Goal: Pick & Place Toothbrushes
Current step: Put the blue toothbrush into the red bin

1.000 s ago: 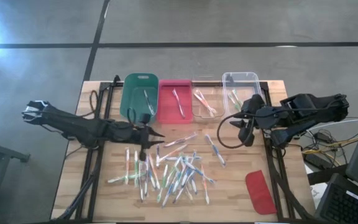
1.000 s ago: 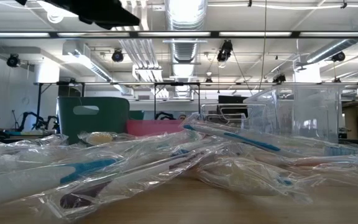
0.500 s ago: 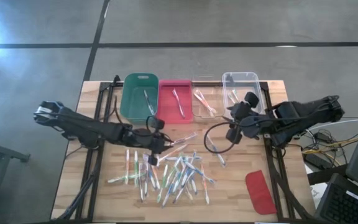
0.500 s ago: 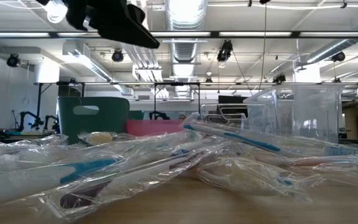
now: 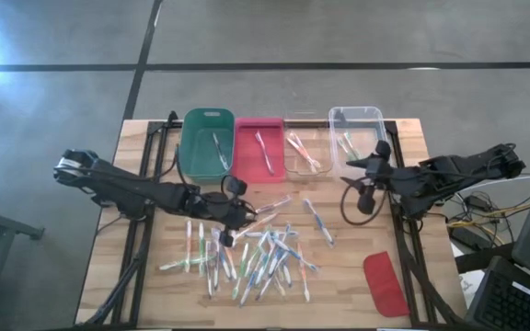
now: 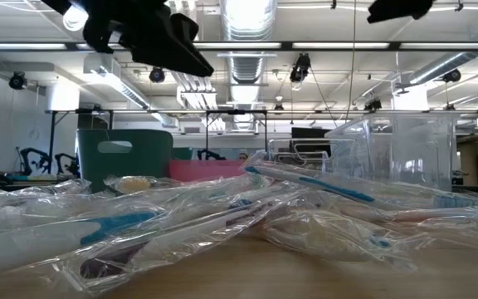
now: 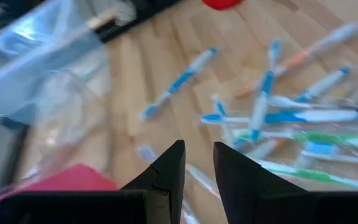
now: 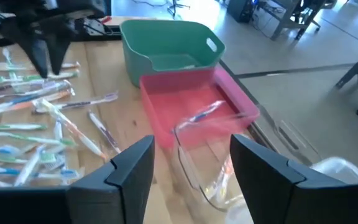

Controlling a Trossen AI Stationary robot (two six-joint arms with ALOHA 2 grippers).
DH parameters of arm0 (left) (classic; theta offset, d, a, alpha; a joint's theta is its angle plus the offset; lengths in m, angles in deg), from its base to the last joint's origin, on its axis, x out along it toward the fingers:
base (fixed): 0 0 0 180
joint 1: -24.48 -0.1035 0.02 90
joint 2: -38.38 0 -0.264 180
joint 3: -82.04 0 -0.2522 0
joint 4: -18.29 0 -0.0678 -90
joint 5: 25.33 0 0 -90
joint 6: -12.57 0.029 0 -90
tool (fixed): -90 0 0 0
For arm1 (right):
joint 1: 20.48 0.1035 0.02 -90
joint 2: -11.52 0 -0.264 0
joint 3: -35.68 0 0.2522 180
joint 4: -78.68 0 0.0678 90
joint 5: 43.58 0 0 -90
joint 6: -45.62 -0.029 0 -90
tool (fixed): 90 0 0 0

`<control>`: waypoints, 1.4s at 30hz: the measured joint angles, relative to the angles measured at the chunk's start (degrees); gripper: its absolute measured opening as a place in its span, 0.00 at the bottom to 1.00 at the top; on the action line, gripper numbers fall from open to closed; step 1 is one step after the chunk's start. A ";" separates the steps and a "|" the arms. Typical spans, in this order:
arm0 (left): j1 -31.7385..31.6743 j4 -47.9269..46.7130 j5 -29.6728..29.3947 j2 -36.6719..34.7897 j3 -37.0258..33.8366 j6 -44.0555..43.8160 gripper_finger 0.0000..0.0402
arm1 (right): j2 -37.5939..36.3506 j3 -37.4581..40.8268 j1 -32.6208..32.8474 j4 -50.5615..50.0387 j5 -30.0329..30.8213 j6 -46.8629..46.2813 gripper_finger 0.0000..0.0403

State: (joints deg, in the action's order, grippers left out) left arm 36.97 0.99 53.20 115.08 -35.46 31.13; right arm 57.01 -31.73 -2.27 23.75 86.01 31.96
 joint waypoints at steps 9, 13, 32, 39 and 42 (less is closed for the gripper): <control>0.04 -0.39 3.69 7.19 3.15 4.14 0.22 | -8.21 8.26 0.00 -0.09 0.00 1.45 0.54; 0.13 -3.70 6.54 11.92 7.75 4.23 0.22 | -9.01 10.54 0.00 -0.15 -0.02 1.45 0.56; 1.29 -16.25 8.03 28.47 26.59 11.42 0.44 | -7.49 15.65 -0.11 0.49 -0.06 5.64 0.69; 1.66 -15.61 8.05 28.86 26.52 12.71 0.46 | -6.99 15.65 -0.22 3.34 0.89 8.96 0.75; 1.66 -14.41 8.06 28.86 26.50 12.72 0.46 | -7.35 15.72 -0.22 8.60 0.97 6.37 0.77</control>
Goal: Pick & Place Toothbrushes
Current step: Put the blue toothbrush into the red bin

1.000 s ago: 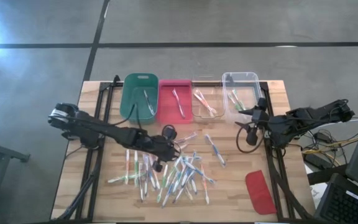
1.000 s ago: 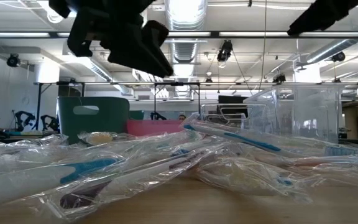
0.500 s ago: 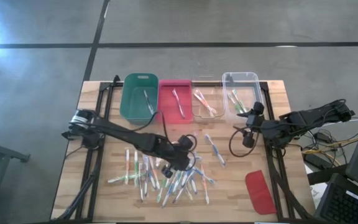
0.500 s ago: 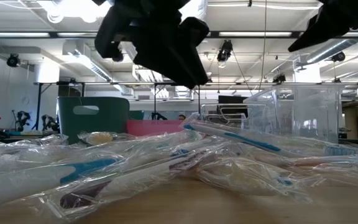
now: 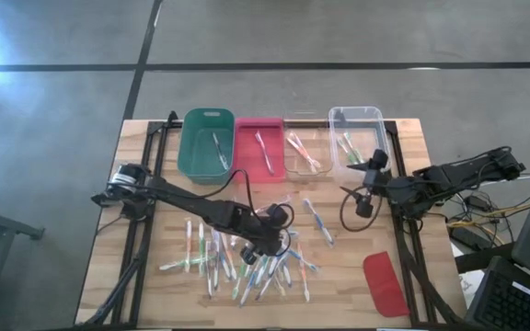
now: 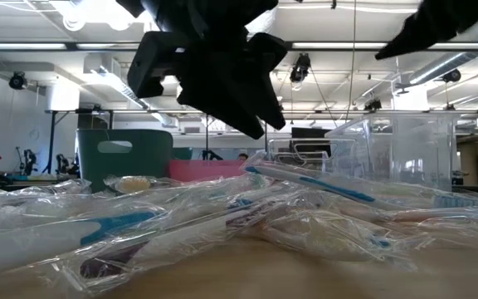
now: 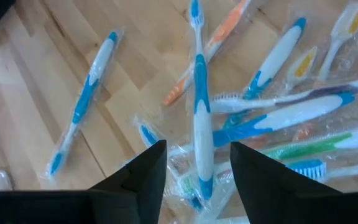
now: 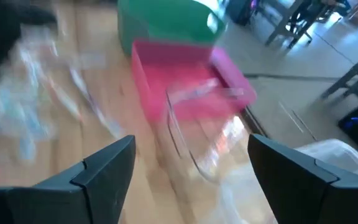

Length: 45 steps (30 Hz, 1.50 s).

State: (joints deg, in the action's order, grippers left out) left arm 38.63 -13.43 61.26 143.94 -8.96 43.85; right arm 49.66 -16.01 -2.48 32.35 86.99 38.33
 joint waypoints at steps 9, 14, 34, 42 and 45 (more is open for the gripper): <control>0.22 1.16 -0.05 1.57 -0.13 0.00 0.46 | -7.57 4.88 0.15 14.25 -12.34 7.93 0.84; 0.28 1.35 -0.36 1.55 -0.13 -0.36 0.46 | -12.08 7.11 0.14 14.35 -13.85 8.57 0.88; 0.08 4.42 -0.60 1.65 0.08 -3.28 0.43 | -16.62 11.34 0.15 14.33 -14.03 9.00 0.80; -0.09 3.55 -0.60 6.05 0.99 -4.72 0.42 | -16.65 11.34 0.15 14.35 -14.00 8.98 0.74; -0.09 3.57 -0.62 7.15 1.75 -4.61 0.42 | -16.58 11.34 0.13 14.33 -13.98 8.53 0.71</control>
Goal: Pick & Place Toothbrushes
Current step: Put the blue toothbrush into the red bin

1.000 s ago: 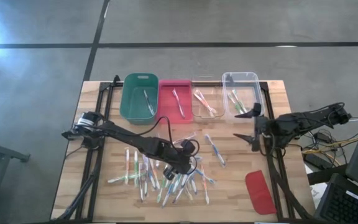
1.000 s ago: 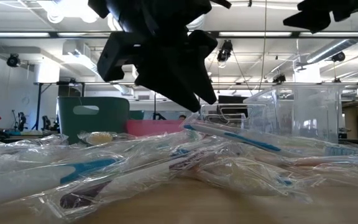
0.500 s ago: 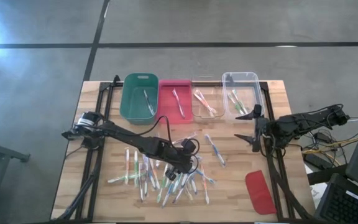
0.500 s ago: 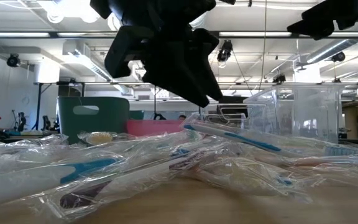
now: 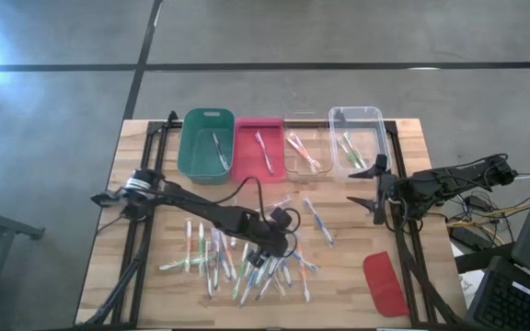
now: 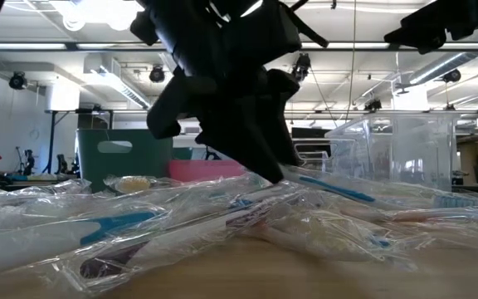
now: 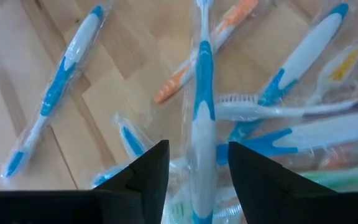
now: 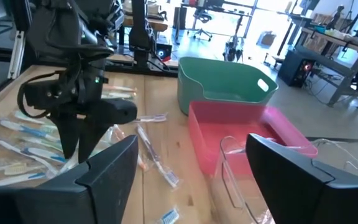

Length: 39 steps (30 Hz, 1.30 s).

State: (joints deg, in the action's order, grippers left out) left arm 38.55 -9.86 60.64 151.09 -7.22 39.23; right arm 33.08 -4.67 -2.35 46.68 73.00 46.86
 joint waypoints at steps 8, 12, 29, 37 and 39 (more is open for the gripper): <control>-0.09 -0.58 -0.02 0.89 0.92 -0.46 0.37 | 0.24 0.03 0.02 -1.30 0.04 -0.95 0.67; -0.09 -0.77 -0.02 0.89 0.72 -0.53 0.30 | 0.44 0.04 0.01 -1.65 0.08 -1.25 0.64; 0.09 -4.53 -0.09 0.74 3.01 -3.81 0.16 | 0.63 0.04 0.02 -2.51 0.06 -1.09 0.55; 0.11 -19.95 -0.09 0.55 15.08 -10.87 0.16 | 0.63 0.04 0.02 -2.51 0.04 -0.91 0.57; 0.11 -24.35 -0.11 -0.06 18.96 -12.87 0.16 | 0.63 0.04 0.00 -2.51 0.04 -1.48 0.59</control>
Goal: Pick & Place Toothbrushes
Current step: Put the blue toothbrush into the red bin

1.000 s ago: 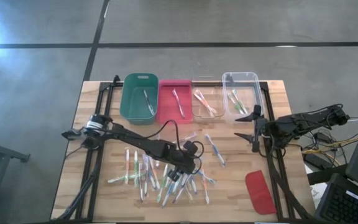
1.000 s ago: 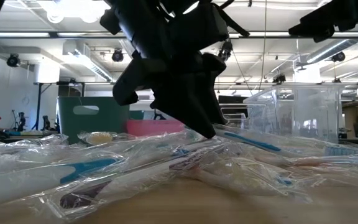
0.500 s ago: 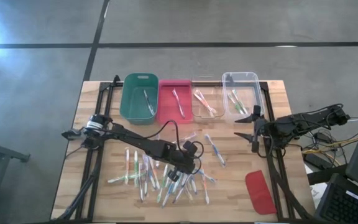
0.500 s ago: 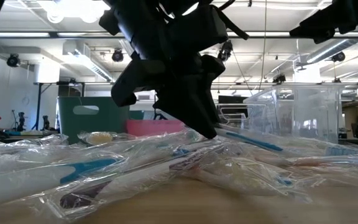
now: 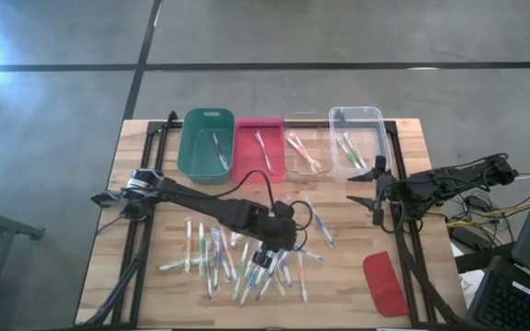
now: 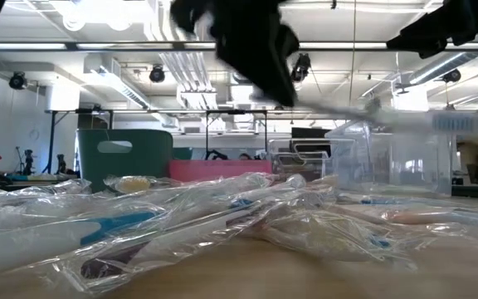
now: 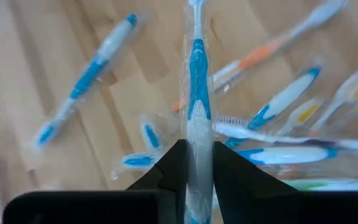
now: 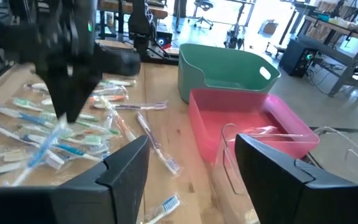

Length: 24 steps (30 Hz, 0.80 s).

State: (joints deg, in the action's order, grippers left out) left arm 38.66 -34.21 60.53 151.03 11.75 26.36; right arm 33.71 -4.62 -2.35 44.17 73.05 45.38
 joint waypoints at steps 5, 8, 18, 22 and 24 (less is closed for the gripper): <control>-0.12 -3.42 -5.19 -4.28 4.58 -2.24 0.16 | 0.02 0.00 0.00 -0.02 -0.02 0.65 0.63; -0.25 -3.38 -12.79 -9.07 4.71 -3.19 0.16 | 0.07 0.00 0.00 -0.02 -0.05 0.24 0.66; -1.14 2.19 -26.18 -24.05 1.80 -7.36 0.15 | 0.15 0.00 -0.02 -0.04 -0.04 -0.01 0.74; -1.80 5.46 -28.90 -29.04 -1.75 -6.19 0.16 | 0.15 0.00 -0.02 -0.04 -0.02 0.65 0.77; -2.26 8.36 -29.03 -31.57 -4.55 -5.13 0.16 | 0.15 0.00 -0.02 -0.03 -0.02 0.56 0.79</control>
State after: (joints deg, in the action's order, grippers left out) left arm 36.39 -25.85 31.50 119.46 7.20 21.24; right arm 33.87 -4.62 -2.38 44.14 73.03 45.94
